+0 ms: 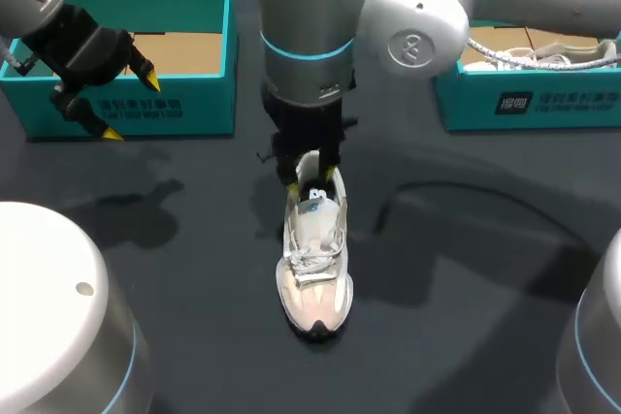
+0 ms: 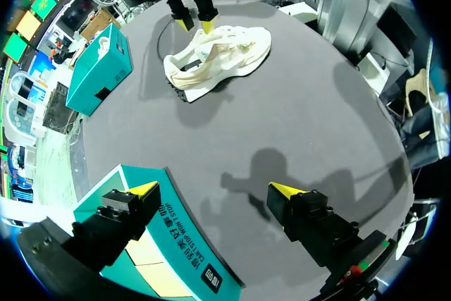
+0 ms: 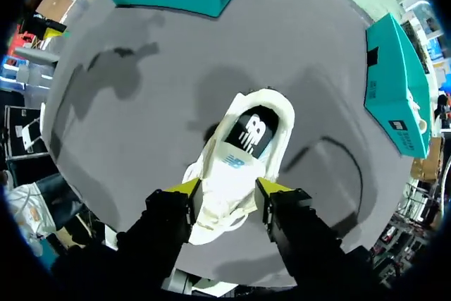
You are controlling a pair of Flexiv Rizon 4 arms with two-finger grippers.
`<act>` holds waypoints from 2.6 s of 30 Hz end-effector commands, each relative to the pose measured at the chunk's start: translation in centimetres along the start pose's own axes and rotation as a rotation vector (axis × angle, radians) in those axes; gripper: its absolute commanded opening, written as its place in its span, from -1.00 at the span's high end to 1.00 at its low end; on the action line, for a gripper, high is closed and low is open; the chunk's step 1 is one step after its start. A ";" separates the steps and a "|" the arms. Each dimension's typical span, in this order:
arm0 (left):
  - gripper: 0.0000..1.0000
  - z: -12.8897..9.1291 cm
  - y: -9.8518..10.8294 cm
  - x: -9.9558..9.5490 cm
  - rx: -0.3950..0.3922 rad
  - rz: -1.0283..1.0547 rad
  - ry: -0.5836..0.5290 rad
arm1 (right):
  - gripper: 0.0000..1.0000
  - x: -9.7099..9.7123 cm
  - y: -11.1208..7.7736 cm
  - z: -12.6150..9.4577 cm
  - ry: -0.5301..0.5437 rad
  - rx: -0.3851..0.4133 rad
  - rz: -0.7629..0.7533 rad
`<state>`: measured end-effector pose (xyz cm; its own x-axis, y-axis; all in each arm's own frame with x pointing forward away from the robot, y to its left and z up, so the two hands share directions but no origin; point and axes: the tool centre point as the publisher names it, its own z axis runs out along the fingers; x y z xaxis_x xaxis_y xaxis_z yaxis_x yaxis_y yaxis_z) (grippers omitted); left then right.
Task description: Take the shoe out of the shoebox, open the shoe tongue, remove and reinsert the insole, then place the shoe into the shoebox
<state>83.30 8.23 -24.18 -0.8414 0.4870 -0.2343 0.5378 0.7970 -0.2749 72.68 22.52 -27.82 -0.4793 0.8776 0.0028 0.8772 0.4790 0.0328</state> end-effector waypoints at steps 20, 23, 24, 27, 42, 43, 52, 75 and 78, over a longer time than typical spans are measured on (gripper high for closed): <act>-1.00 -0.1 0.0 0.1 -0.002 0.001 0.001 | -1.00 -1.1 2.2 -1.4 0.082 0.165 -1.182; -1.00 -0.1 0.0 0.1 -0.002 0.001 0.001 | -1.00 -2.4 3.2 -1.1 0.068 0.155 -1.209; -1.00 -0.1 0.0 0.1 -0.002 0.001 0.001 | -1.00 -2.9 3.6 -1.0 0.050 0.149 -1.218; -1.00 -0.1 0.0 0.1 -0.002 0.001 0.001 | -1.00 -3.6 4.7 -0.6 -0.020 0.133 -1.228; -1.00 -0.1 0.0 0.1 -0.002 0.001 0.001 | -1.00 -4.6 6.1 1.0 -0.037 0.091 -1.237; -1.00 -0.1 0.0 0.1 -0.002 0.001 0.001 | -1.00 -4.7 6.3 1.3 -0.051 0.088 -1.222; -1.00 -0.1 0.0 0.1 -0.002 0.001 0.001 | -1.00 -5.5 7.7 3.3 -0.121 0.047 -1.139; -1.00 -0.1 0.0 0.1 -0.002 0.001 0.001 | -1.00 -7.2 9.1 7.4 -0.132 -0.003 -1.086; -1.00 -0.1 0.0 0.1 -0.002 0.001 0.001 | -1.00 -7.4 9.0 7.8 -0.132 -0.010 -1.081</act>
<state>83.30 8.23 -24.18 -0.8414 0.4870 -0.2344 0.5378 0.7970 -0.2748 84.29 20.51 -34.86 -0.9905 -0.0133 -0.1365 -0.0074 0.9990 -0.0431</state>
